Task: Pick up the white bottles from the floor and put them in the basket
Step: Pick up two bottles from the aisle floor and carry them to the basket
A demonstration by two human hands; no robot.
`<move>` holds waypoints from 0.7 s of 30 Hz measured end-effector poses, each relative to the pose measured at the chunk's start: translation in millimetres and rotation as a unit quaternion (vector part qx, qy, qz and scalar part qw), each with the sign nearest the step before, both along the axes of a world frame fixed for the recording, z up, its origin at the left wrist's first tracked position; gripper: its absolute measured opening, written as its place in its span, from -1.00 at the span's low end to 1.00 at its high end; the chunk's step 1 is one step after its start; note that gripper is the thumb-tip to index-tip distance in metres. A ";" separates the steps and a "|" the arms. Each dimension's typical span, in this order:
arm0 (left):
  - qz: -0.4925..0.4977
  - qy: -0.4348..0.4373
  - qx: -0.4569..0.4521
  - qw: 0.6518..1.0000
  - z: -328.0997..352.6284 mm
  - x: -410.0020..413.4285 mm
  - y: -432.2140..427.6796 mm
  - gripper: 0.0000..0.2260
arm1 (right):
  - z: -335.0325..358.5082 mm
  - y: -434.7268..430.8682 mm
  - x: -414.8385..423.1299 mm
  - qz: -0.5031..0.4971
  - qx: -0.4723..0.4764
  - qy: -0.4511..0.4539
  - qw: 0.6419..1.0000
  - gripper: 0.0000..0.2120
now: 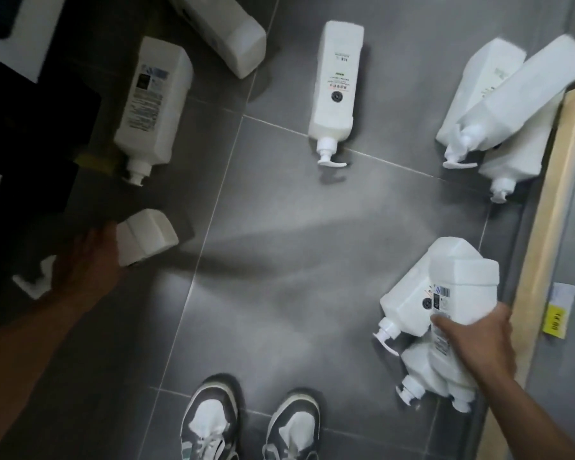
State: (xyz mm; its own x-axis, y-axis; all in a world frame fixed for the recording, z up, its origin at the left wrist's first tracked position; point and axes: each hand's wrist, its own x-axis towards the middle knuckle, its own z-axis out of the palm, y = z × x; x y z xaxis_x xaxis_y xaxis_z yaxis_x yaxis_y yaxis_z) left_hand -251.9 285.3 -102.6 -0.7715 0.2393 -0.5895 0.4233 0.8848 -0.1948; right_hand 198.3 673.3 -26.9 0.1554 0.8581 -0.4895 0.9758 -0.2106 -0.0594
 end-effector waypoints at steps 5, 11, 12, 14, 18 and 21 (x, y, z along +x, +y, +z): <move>0.013 -0.012 0.003 1.000 -101.4 -35.1 -55.2 -0.19 | -2.0 -2.3 -2.4 0.003 0.032 -0.003 0.999 -0.24; 0.028 -0.031 0.088 0.995 91.5 33.8 44.6 -0.31 | 56.1 -11.9 -18.1 0.023 -0.003 -0.008 1.000 -0.26; 0.043 -0.027 0.101 0.994 124.7 47.3 54.6 -0.33 | 76.6 -18.2 -24.4 0.021 -0.013 -0.002 1.000 -0.26; 0.108 -0.041 0.125 0.985 183.8 68.6 67.3 -0.36 | 128.5 -27.5 -43.5 0.030 -0.035 0.006 0.999 -0.28; 0.240 -0.075 0.172 0.952 317.4 103.5 74.3 -0.39 | 252.1 -40.1 -72.4 0.065 -0.074 0.010 0.995 -0.26; 0.282 -0.083 0.210 0.932 434.2 132.4 78.3 -0.40 | 358.8 -57.9 -92.9 0.093 -0.093 0.026 0.991 -0.25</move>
State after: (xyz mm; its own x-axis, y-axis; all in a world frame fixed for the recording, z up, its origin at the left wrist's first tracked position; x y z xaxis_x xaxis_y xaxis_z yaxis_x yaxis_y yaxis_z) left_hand -119.5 363.6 331.7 -0.7506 0.0601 -0.6581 -0.1388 0.9593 0.2459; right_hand 105.4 615.4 331.9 -0.0260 0.7640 -0.6446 0.9954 -0.0399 -0.0875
